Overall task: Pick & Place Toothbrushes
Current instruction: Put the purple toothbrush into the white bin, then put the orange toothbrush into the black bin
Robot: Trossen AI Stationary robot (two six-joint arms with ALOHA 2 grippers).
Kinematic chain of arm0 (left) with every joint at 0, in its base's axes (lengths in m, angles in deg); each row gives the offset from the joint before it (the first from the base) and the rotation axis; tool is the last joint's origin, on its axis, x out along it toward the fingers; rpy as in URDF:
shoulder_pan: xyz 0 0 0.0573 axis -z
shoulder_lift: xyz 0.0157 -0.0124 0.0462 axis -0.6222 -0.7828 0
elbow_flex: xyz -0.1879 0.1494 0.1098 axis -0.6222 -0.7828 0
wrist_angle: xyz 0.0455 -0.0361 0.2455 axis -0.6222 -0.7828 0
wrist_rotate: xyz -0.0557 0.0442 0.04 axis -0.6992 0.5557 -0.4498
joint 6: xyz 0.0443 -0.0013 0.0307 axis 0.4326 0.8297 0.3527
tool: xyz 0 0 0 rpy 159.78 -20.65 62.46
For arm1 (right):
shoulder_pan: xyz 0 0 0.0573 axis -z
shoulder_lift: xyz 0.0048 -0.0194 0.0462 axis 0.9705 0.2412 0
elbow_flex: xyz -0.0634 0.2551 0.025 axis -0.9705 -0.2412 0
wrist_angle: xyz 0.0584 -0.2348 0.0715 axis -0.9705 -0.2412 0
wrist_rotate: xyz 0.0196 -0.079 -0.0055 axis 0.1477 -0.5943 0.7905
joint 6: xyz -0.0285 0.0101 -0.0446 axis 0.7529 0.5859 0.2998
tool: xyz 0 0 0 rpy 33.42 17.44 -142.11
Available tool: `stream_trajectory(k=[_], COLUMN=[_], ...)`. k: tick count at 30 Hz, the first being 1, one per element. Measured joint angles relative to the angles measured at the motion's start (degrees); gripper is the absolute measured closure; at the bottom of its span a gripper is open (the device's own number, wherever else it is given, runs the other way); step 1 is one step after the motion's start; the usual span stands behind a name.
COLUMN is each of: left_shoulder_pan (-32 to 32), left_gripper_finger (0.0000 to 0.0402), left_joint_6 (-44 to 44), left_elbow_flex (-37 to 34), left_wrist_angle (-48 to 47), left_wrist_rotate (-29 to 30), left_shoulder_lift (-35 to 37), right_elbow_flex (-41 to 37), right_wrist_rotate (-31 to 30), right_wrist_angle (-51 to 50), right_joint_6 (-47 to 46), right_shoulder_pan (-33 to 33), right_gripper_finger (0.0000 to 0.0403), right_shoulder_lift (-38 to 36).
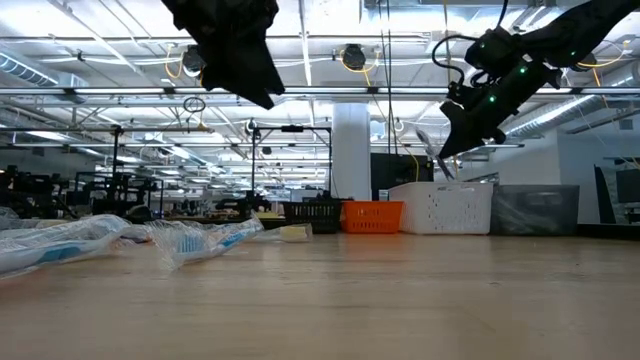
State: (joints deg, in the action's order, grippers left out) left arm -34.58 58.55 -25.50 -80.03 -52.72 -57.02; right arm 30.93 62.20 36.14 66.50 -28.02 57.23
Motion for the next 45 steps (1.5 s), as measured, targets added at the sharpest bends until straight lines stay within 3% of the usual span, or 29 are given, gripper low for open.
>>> stream_trajectory(k=[10, 25, 35, 40, 45], left_shoulder_pan=[0.2, 2.3, 5.2, 5.6, 5.6], left_gripper_finger=[0.0192, 0.0192, 0.0192, 0.0192, 0.0192], left_joint_6=[-3.0, -7.9, -2.3, -1.7, -1.1], left_elbow_flex=[0.0, 0.0, 0.0, -0.1, 0.0], left_wrist_angle=[-2.8, -10.6, -17.1, -17.9, -19.4], left_wrist_rotate=[0.0, 1.7, 1.1, 2.9, 4.1], left_shoulder_lift=[0.0, 0.0, -0.9, -4.0, -9.4], right_elbow_flex=[0.0, 0.0, 0.0, -0.1, -0.1], right_wrist_rotate=[0.2, 0.5, 9.6, 15.3, 17.0], right_wrist_angle=[-1.6, -2.5, 1.4, 4.2, 4.9], right_joint_6=[0.9, 1.8, 1.6, 1.6, 1.6], right_shoulder_pan=[0.4, 0.3, -2.4, -4.8, -7.9], right_gripper_finger=[0.0395, 0.0289, 0.0278, 0.0281, 0.028], right_shoulder_lift=[0.2, 0.2, 0.1, -0.3, -1.1])
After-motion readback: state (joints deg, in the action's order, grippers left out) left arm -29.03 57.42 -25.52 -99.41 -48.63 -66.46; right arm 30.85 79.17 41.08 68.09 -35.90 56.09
